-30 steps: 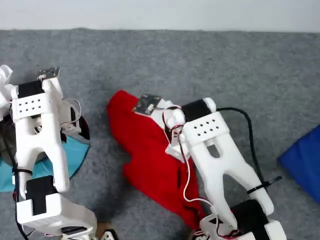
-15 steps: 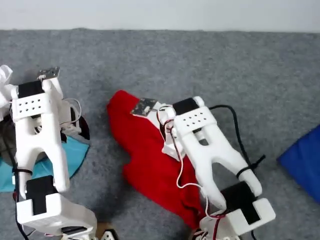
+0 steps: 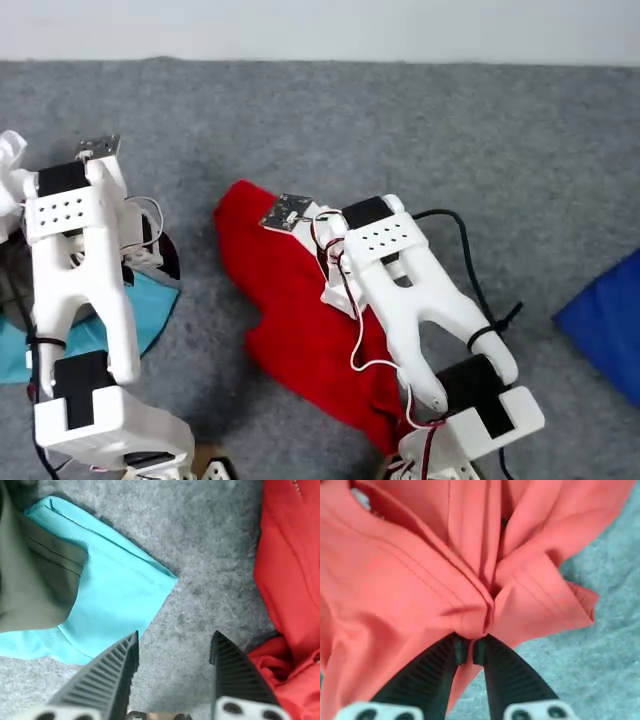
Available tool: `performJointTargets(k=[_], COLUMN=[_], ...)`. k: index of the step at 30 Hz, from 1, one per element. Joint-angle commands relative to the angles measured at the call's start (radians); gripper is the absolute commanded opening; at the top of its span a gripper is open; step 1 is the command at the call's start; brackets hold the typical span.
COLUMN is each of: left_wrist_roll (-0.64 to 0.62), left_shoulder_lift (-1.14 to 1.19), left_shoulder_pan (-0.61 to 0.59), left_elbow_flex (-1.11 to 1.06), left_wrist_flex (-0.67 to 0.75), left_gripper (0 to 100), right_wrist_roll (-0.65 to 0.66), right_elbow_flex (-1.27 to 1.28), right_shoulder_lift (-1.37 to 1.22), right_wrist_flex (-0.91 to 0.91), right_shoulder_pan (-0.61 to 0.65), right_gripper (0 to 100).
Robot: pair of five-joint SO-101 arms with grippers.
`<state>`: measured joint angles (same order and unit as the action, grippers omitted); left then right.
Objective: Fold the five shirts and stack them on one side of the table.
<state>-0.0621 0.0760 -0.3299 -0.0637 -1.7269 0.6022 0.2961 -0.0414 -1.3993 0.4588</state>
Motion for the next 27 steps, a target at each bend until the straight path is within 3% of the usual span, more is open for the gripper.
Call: performJointTargets(k=[1,6,14,20,27], left_wrist_roll=[0.014,0.014,0.014,0.014,0.014], left_shoulder_lift=[-0.041,-0.041,-0.041,-0.041,-0.041], left_shoulder_pan=[-0.005,-0.005,-0.005,-0.003,-0.003], left_elbow_flex=[0.001,0.001,0.001,0.001,0.001], left_wrist_flex=[-0.028,-0.028,-0.028,-0.028,-0.028], left_gripper=[22,22,22,22,22], right_wrist_roll=[0.002,0.002,0.002,0.002,0.068], right_elbow_flex=[-0.032,-0.049,-0.192,-0.273,-0.535], right_shoulder_lift=[0.008,0.013,0.012,0.005,-0.058], right_wrist_flex=[0.012,0.012,0.002,0.007,0.045], right_shoulder_pan=[0.004,-0.022,-0.177,-0.194,-0.288], right_gripper=[3.8,1.1,0.9,0.9,0.9])
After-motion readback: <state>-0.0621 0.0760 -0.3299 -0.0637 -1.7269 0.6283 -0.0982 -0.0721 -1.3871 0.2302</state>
